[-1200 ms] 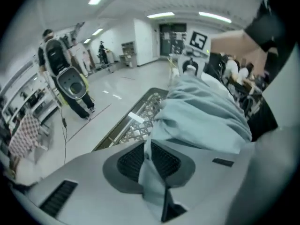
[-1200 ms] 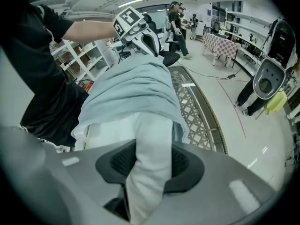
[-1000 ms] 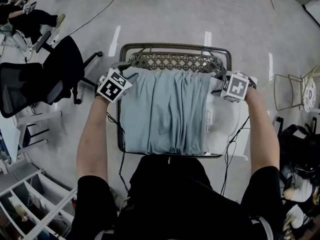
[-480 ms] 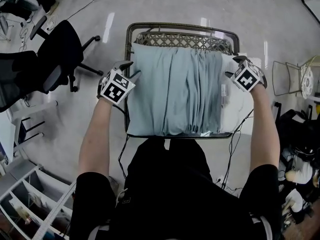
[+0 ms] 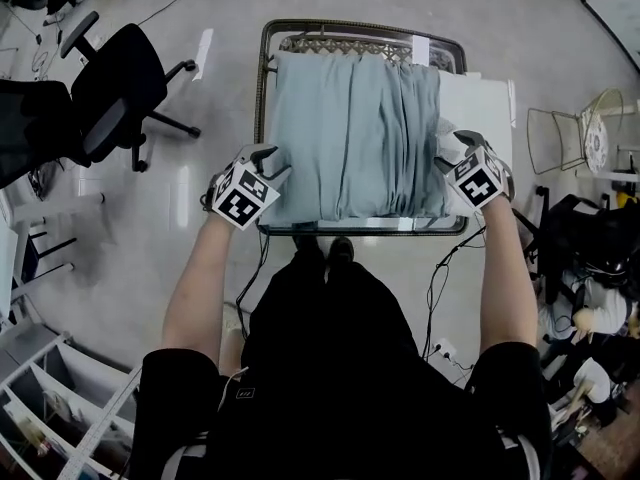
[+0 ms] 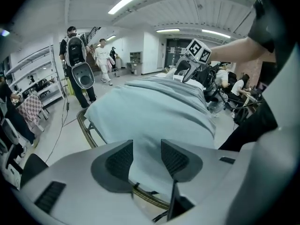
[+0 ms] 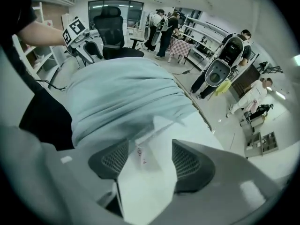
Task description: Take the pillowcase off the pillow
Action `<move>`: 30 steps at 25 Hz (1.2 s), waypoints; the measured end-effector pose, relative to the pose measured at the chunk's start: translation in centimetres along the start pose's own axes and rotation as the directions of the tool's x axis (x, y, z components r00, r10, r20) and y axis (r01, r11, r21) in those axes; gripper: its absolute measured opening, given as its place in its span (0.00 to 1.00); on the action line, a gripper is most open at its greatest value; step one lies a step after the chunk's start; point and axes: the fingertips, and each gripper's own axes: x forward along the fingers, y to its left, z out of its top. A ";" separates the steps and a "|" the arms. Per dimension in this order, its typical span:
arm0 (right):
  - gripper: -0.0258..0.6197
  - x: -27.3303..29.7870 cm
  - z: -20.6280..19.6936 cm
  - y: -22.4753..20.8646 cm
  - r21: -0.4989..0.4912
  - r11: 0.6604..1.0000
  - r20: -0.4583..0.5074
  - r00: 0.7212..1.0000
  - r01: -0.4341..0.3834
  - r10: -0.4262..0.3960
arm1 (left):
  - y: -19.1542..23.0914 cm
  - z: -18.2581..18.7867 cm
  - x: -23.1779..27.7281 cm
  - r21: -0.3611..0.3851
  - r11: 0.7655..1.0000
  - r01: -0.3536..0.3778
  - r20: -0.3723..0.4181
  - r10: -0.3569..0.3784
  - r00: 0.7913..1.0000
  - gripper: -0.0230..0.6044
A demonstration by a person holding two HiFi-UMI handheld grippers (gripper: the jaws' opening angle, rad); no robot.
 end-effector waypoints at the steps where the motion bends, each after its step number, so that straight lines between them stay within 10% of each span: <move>1: 0.51 -0.3 -0.4 0.8 -0.003 1.000 0.006 1.000 -0.001 0.001 | -1.3 -0.6 -0.3 -0.007 1.000 0.014 0.004 -0.014 1.000 0.33; 12: 0.57 -1.5 -11.5 7.7 -0.145 0.989 0.011 1.000 -0.006 0.008 | -11.4 -8.7 -1.2 -0.050 0.999 0.019 -0.109 -0.025 0.994 0.42; 17: 0.65 2.2 -13.7 7.8 -0.346 0.929 -0.027 0.989 0.128 -0.146 | -10.2 -12.6 1.1 0.063 0.977 -0.203 -0.280 0.213 0.936 0.39; 19: 0.63 3.5 -13.6 7.5 -0.375 0.911 -0.029 0.980 0.171 -0.196 | -8.8 -12.5 1.0 0.047 0.959 -0.279 -0.274 0.281 0.920 0.05; 23: 0.44 3.2 -13.2 6.3 -0.363 0.909 -0.004 0.975 0.205 -0.221 | -6.8 -12.6 -0.1 0.046 0.940 -0.337 -0.305 0.335 0.891 0.05; 30: 0.39 1.9 -13.4 5.5 -0.305 0.939 0.023 0.987 0.158 -0.159 | -2.6 -15.1 -4.0 0.028 0.917 -0.397 -0.381 0.377 0.844 0.05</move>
